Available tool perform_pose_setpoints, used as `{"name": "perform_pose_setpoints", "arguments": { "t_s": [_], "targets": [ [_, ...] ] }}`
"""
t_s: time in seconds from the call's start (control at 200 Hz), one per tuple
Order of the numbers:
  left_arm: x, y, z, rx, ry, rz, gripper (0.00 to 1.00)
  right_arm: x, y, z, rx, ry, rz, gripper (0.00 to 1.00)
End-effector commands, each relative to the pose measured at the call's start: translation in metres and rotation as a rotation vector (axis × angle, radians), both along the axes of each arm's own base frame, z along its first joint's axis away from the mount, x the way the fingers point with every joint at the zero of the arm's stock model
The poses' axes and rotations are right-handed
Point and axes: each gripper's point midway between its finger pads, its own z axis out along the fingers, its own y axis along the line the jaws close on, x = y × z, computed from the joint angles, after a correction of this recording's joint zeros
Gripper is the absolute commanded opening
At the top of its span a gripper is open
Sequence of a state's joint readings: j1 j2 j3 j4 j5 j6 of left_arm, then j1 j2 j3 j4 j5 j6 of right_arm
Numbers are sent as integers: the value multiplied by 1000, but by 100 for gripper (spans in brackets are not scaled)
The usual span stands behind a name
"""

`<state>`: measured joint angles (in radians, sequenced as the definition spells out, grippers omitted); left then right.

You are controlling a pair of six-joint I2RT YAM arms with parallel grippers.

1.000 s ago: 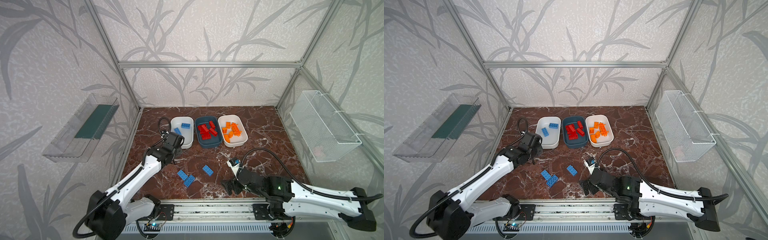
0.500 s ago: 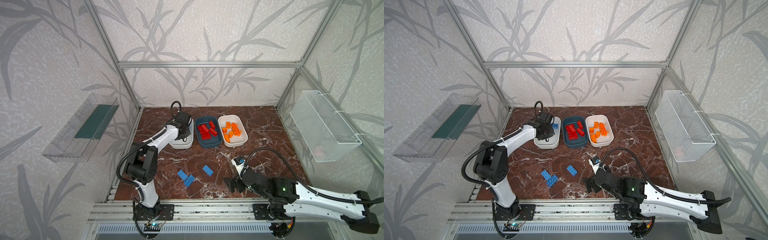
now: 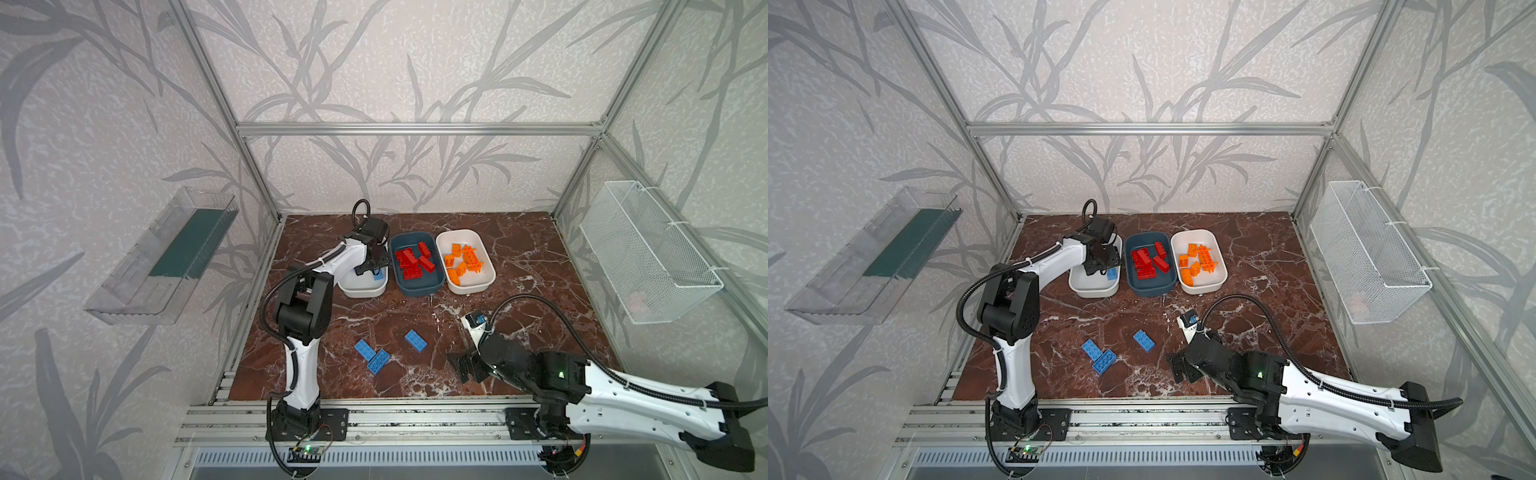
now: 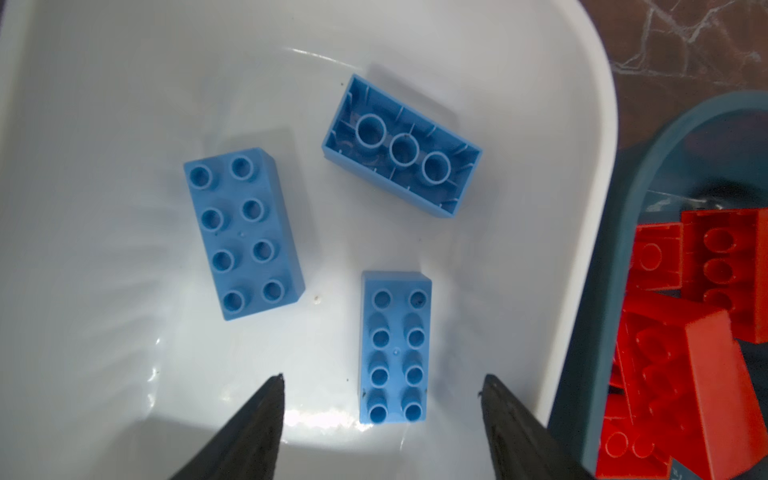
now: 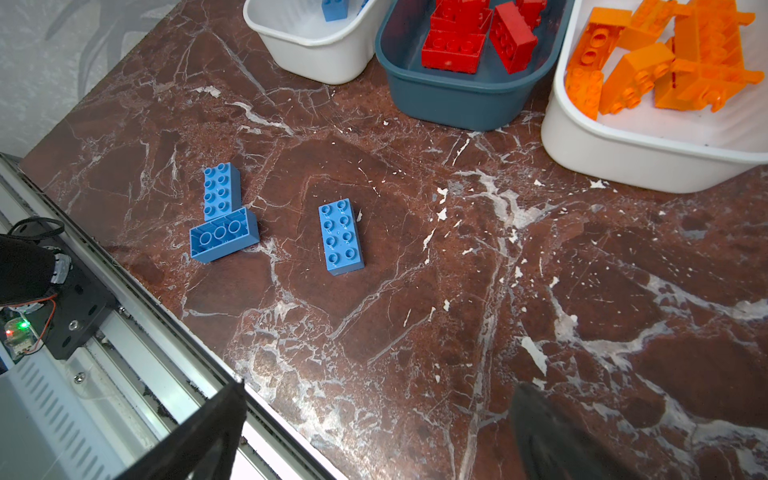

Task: Sort the legos into containers by color
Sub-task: 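Lower the left gripper onto the remaining blue bricks near the robot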

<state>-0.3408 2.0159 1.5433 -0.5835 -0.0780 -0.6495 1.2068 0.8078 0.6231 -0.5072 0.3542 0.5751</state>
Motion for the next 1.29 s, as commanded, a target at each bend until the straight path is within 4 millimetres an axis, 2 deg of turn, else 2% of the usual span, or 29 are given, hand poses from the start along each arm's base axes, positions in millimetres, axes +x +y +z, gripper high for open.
{"name": "perform_pose_setpoints", "arguments": {
  "t_s": [0.0, 0.11, 0.26, 0.485, 0.6, 0.725, 0.84, 0.96, 1.115, 1.29],
  "targets": [
    [-20, 5, 30, -31, -43, 7, 74, 0, 1, 8, 6, 1, 8, 99],
    [-49, 14, 49, -42, -83, 22, 75, -2, 5, 10, 22, 7, 21, 99],
    [-102, 27, 58, -77, -107, 46, 75, -6, 14, 9, 36, 35, 53, 99],
    [-195, 31, 34, -173, -77, 64, 75, -21, 36, 9, 36, 75, 137, 99],
    [-233, 23, 24, -235, -82, 54, 75, -26, 48, 2, 11, 89, 165, 99],
    [-263, 31, 20, -226, -92, 82, 75, -33, 62, -1, 15, 98, 193, 99],
    [-278, 34, 14, -252, -95, 95, 75, -40, 70, -1, 22, 97, 213, 99],
    [-287, 33, 0, -256, -60, 98, 75, -44, 69, -1, 18, 89, 214, 99],
    [-287, 19, -15, -286, -31, 89, 75, -48, 58, -1, 35, 85, 196, 99],
    [-282, 9, -21, -268, -15, 72, 75, -48, 43, -1, 74, 89, 157, 99]
  ]
}}
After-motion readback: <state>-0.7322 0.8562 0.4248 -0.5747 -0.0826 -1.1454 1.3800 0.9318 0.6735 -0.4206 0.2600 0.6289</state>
